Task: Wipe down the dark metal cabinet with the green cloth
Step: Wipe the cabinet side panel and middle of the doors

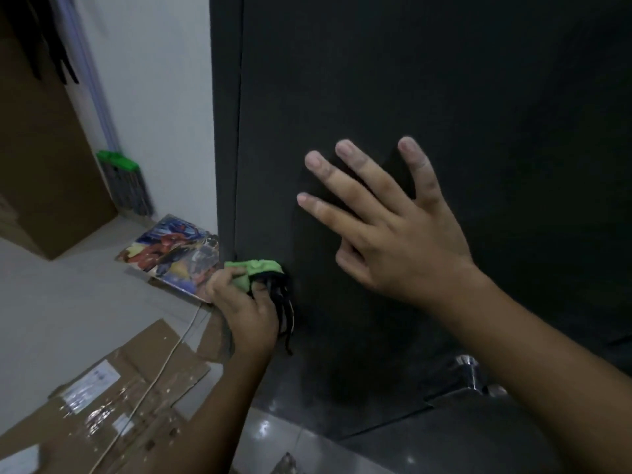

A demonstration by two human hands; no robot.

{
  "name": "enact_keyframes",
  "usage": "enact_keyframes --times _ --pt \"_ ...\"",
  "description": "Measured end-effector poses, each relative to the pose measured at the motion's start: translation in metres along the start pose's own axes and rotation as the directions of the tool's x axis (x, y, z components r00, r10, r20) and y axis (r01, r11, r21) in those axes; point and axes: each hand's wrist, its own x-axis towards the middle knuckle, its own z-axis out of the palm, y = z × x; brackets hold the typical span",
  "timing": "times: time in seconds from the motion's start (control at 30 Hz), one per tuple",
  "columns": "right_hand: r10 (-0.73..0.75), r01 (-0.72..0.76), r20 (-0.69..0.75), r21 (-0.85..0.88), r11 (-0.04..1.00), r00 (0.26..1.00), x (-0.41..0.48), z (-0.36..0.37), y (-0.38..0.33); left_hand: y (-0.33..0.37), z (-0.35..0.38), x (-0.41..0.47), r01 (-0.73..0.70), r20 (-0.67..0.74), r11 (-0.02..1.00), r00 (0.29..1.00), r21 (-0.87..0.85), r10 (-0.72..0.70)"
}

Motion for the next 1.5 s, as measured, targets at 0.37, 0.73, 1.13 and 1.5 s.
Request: enact_keyframes --times 0.37,0.73,1.13,1.5 --pt "-0.122 0.114 0.101 0.084 0.990 0.987 -0.093 0.053 -0.073 -0.051 0.017 -0.068 -0.341 0.087 0.940 0.936 -0.031 0.342" --pt "0.040 -0.010 -0.189 0.162 0.987 0.981 -0.101 0.073 -0.084 -0.070 0.019 -0.033 -0.389 -0.124 0.921 0.915 -0.012 0.385" --pt "0.540 -0.543 -0.149 0.028 0.839 0.828 -0.233 0.019 0.013 0.079 0.051 -0.036 -0.301 -0.239 0.940 0.936 -0.163 0.258" --pt "0.638 -0.639 -0.087 0.017 0.769 0.765 -0.295 0.022 0.029 0.113 0.089 -0.112 -0.754 0.162 0.654 0.653 0.056 0.739"
